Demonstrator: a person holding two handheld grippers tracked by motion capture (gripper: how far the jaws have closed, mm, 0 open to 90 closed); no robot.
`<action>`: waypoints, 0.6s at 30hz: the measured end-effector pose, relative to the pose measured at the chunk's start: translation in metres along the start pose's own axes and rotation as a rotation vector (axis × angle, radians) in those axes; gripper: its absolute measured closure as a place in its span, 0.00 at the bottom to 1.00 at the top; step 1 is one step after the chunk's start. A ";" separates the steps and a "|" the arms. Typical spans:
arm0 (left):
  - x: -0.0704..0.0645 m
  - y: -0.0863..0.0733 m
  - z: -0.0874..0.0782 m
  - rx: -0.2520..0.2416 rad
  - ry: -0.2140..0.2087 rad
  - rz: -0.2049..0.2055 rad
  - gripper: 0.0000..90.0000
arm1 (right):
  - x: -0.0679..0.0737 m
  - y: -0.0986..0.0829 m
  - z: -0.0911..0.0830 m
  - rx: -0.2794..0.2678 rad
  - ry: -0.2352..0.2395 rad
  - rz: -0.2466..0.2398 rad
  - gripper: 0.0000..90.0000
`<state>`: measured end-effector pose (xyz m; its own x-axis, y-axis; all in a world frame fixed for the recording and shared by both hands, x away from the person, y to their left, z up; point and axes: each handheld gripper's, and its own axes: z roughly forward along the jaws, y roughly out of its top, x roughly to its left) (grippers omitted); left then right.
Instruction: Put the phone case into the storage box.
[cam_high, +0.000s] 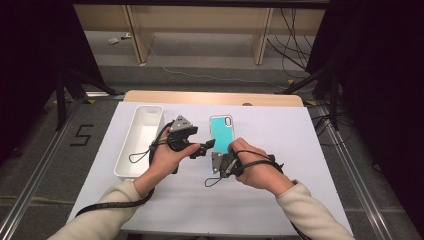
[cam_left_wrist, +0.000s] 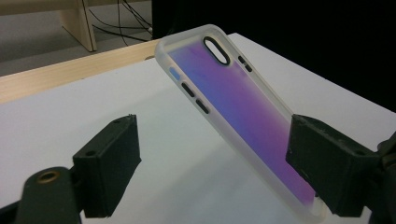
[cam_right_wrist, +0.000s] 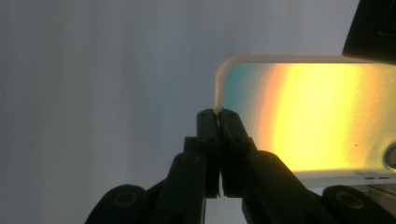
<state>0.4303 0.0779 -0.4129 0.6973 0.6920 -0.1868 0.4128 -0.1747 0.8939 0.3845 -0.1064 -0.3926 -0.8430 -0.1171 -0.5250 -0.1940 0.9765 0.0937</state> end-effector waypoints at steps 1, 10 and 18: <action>0.000 0.000 0.001 -0.005 -0.002 -0.002 0.19 | 0.000 0.000 0.000 0.000 0.000 0.000 0.99; -0.002 0.000 0.010 0.016 -0.028 -0.021 0.28 | 0.002 0.001 -0.003 0.011 -0.006 0.038 0.99; -0.004 0.001 0.013 0.026 -0.052 -0.052 0.40 | 0.002 0.003 -0.002 0.007 -0.005 0.024 0.99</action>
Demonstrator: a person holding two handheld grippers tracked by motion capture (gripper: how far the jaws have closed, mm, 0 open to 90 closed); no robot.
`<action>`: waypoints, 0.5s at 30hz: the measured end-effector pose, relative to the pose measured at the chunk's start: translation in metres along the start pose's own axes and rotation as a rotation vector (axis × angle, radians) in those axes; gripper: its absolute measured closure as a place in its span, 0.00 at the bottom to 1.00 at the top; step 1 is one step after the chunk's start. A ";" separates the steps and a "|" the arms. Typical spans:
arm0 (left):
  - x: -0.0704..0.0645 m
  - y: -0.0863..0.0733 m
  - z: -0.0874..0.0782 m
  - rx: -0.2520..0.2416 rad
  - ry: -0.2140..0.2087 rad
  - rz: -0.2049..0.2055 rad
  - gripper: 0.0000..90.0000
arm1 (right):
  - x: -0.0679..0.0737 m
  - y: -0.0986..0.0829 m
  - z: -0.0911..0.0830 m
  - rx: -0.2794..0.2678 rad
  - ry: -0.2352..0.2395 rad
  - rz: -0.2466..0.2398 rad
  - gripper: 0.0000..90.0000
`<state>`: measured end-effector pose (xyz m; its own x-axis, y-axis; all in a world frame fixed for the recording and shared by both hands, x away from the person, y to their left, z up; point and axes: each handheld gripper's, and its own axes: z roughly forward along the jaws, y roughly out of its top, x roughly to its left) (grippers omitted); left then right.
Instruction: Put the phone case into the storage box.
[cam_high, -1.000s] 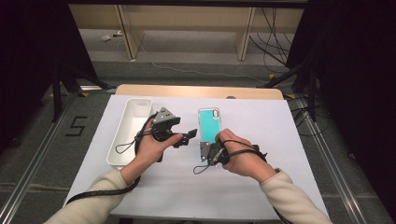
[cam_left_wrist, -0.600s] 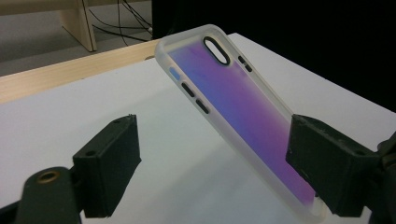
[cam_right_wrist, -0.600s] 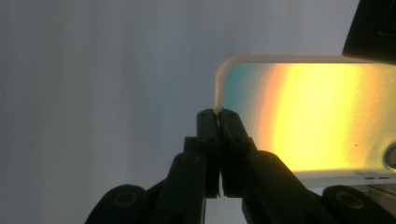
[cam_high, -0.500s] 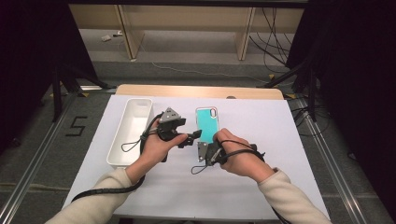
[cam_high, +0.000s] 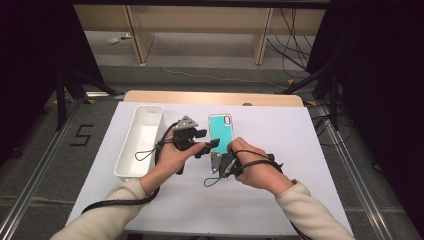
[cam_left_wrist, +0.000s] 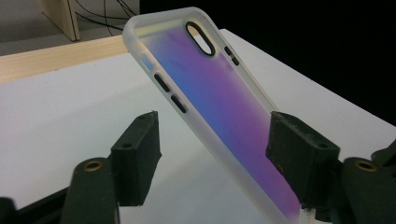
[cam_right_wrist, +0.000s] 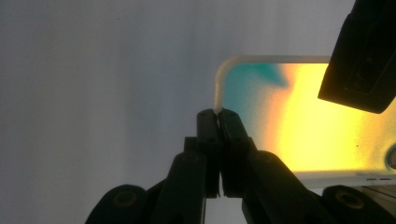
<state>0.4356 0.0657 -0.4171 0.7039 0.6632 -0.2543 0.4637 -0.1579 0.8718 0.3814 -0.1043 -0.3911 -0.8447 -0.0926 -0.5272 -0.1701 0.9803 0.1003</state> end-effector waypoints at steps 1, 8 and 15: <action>0.000 0.000 0.000 -0.003 -0.007 0.000 0.41 | 0.001 0.001 0.000 0.002 0.001 0.009 0.99; 0.001 -0.001 0.001 0.005 -0.026 -0.020 0.49 | -0.001 0.002 0.000 -0.003 -0.006 -0.017 0.99; 0.002 -0.001 0.001 -0.012 -0.030 -0.045 0.61 | 0.001 0.003 -0.001 0.000 -0.010 0.001 0.99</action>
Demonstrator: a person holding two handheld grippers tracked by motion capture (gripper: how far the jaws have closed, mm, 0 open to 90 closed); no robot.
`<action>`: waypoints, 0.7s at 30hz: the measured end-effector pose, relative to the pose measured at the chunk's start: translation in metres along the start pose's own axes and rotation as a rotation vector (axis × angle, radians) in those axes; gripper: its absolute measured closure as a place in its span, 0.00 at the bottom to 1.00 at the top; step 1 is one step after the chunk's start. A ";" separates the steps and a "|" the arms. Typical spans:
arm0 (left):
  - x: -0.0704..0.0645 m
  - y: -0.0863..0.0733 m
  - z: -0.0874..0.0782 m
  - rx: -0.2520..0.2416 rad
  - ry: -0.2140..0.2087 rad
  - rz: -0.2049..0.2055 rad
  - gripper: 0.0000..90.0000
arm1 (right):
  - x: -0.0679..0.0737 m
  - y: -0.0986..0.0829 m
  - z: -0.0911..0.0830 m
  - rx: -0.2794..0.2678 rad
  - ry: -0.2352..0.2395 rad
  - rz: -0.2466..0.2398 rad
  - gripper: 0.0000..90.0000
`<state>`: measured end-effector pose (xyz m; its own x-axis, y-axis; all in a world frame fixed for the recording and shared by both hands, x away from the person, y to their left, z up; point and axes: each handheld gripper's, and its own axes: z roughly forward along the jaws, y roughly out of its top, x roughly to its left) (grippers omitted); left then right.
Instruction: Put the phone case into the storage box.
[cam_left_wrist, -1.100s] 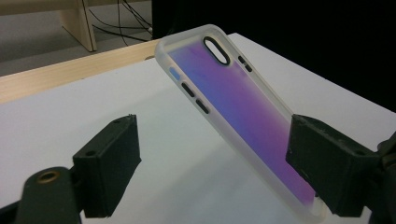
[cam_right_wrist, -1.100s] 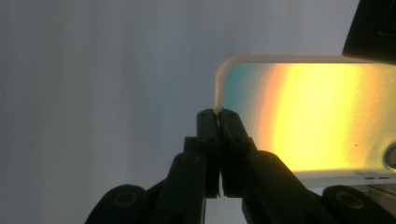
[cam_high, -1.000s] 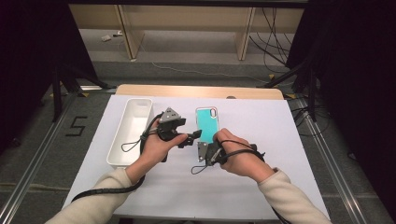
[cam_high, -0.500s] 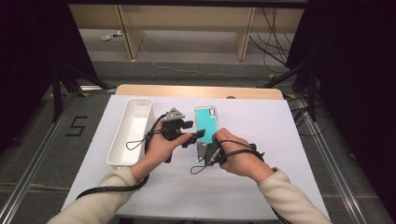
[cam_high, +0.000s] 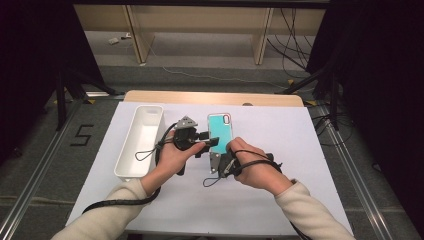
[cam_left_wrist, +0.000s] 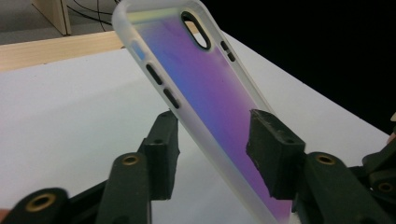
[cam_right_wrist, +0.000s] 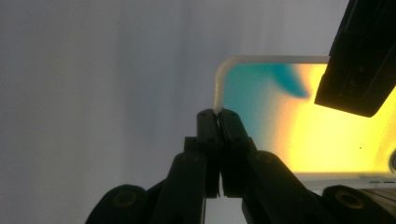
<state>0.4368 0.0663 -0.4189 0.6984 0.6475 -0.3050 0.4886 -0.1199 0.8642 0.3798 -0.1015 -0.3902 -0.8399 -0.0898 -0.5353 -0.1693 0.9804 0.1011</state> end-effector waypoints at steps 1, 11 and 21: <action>0.000 0.000 0.000 0.000 0.000 0.000 0.63 | 0.000 0.000 0.000 -0.001 -0.002 0.004 0.99; 0.000 0.001 -0.004 -0.025 -0.020 -0.033 0.79 | 0.000 0.000 0.002 0.009 -0.006 -0.004 0.99; -0.001 0.001 -0.010 -0.057 -0.052 -0.048 0.87 | 0.000 0.003 0.009 -0.004 -0.009 0.005 0.99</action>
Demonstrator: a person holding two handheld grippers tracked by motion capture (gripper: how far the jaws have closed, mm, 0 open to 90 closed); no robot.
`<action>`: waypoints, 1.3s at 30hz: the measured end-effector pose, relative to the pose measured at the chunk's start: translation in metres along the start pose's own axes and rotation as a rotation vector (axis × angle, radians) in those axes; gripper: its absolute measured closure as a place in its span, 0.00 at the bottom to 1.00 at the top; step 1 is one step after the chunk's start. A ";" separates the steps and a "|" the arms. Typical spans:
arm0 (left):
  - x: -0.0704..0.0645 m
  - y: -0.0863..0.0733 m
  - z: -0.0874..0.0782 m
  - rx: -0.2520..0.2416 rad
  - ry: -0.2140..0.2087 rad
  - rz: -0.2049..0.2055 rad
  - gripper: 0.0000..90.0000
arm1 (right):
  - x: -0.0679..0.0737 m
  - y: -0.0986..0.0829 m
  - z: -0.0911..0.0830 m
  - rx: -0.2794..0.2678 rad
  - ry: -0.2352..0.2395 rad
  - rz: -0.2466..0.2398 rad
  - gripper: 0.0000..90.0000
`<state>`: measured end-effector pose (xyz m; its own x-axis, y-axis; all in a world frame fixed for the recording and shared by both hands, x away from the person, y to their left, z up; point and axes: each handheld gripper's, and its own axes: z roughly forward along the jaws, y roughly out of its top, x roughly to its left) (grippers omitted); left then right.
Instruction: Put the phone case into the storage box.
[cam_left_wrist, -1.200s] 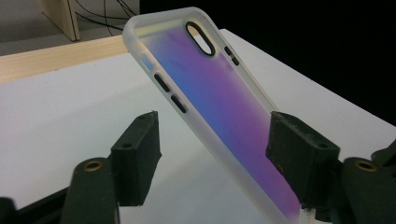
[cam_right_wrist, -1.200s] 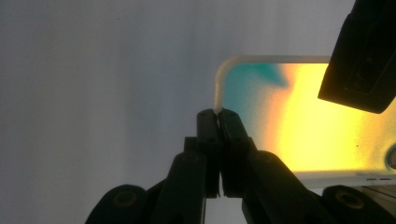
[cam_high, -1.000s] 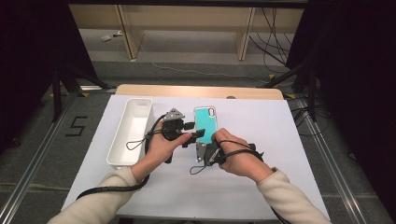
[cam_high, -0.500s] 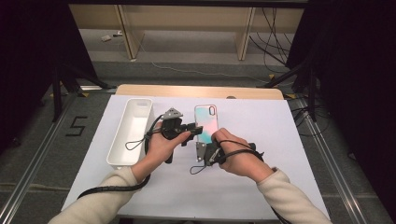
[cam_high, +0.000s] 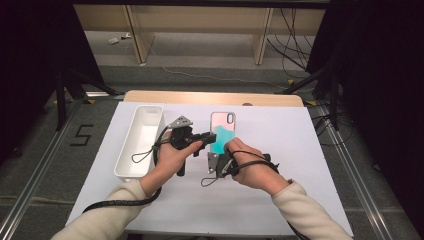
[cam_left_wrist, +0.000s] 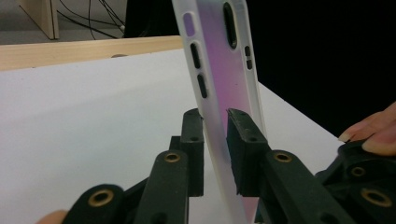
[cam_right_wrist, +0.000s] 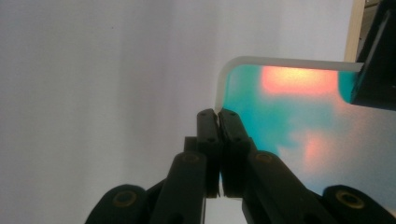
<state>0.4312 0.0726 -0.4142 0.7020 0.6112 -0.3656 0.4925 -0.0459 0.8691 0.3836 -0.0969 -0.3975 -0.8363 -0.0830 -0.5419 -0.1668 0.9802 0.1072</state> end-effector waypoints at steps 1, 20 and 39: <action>-0.001 0.000 -0.001 -0.008 -0.009 -0.007 0.88 | 0.000 0.000 0.001 -0.003 -0.002 0.010 0.98; 0.000 0.000 -0.005 -0.034 0.011 0.043 0.91 | -0.006 -0.009 0.000 -0.125 -0.006 0.086 0.70; 0.011 0.005 -0.022 -0.087 0.044 0.049 0.91 | -0.003 -0.030 -0.013 -0.340 -0.003 0.308 0.46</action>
<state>0.4299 0.0964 -0.4070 0.6999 0.6440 -0.3090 0.4105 -0.0086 0.9118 0.3840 -0.1286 -0.3882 -0.8725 0.2041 -0.4439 -0.0727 0.8442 0.5311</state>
